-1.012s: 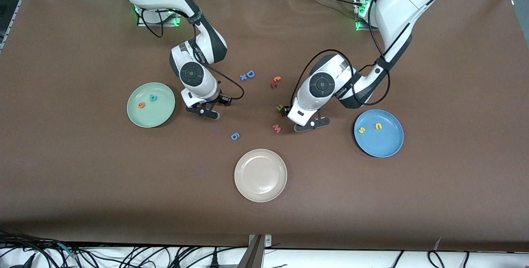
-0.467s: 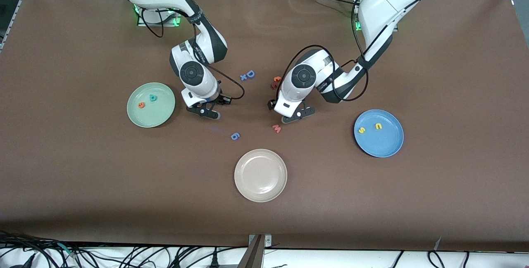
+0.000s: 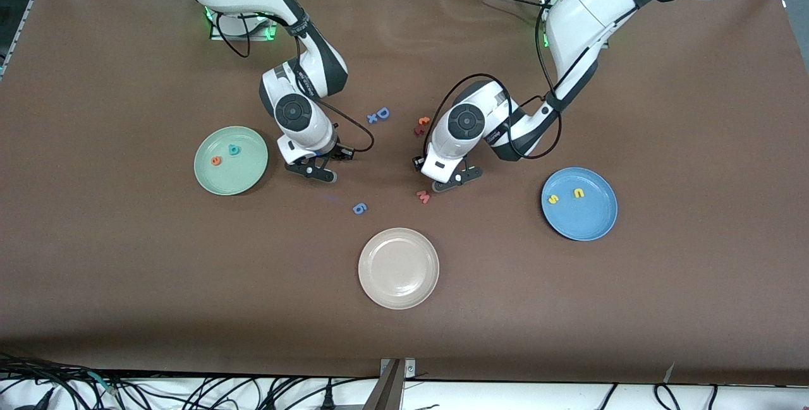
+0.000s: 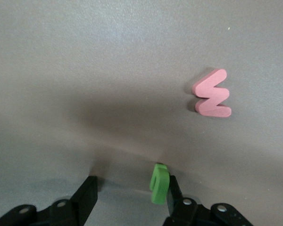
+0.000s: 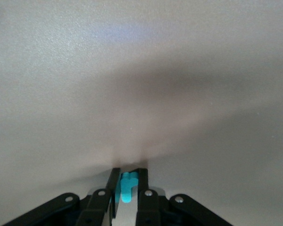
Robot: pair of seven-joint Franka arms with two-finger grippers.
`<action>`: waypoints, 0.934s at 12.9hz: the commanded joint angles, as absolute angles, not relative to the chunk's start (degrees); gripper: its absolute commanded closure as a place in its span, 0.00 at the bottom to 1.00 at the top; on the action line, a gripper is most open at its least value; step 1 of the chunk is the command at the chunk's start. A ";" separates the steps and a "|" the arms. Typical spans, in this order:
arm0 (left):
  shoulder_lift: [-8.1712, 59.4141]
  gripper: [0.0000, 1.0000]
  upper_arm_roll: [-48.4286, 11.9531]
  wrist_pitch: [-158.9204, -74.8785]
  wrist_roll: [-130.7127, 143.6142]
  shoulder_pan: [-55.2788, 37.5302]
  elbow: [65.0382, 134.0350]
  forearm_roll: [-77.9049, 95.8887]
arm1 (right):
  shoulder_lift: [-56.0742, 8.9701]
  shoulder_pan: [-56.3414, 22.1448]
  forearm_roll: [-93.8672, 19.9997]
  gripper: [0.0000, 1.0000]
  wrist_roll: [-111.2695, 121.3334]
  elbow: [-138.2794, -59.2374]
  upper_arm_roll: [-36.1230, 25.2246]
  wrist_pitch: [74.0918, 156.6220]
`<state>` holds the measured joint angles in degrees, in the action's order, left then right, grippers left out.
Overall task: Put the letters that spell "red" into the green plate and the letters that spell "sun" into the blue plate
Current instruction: 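Grasp the teal r and green c with the right and left grippers, then place the teal r and green c on the green and blue plates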
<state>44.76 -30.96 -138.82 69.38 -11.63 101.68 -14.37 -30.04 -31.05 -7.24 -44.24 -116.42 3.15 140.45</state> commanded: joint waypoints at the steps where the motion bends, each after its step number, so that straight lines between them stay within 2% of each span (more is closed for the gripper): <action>1: 45.53 0.33 -30.41 -140.27 70.58 -12.39 101.16 -15.38 | -26.91 -31.20 -6.24 0.91 -43.95 -116.37 2.90 135.81; 3: 45.62 0.33 -30.32 -140.27 70.58 -12.57 101.34 -15.38 | -25.23 -31.03 -6.24 0.91 -43.07 -114.71 1.59 130.90; 4: 45.62 0.44 -30.32 -140.27 70.58 -12.57 101.34 -15.38 | -24.53 -31.03 -6.24 0.91 -41.41 -113.13 0.54 126.95; 6: 45.53 0.83 -30.32 -140.27 70.58 -12.57 101.16 -15.47 | -22.69 -31.03 -6.33 0.91 -34.14 -110.49 -4.28 118.34; 8: 45.44 0.97 -30.32 -140.27 70.49 -12.48 100.99 -15.47 | -21.80 -31.03 -6.33 0.91 -25.71 -109.95 -9.38 115.06; 9: 45.35 1.00 -30.32 -140.27 70.49 -12.48 100.90 -15.38 | -21.80 -31.03 -6.33 0.91 -21.31 -110.04 -11.84 114.96; 12: 44.83 1.00 -30.41 -139.75 70.40 -12.13 100.90 -15.38 | -25.30 -28.84 -6.50 0.91 -9.09 -110.39 -16.34 116.71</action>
<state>44.76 -31.01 -139.98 69.46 -11.82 101.25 -14.38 -22.87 -30.20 -6.84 -14.92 -110.41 -15.12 115.89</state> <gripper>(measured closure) 0.894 0.815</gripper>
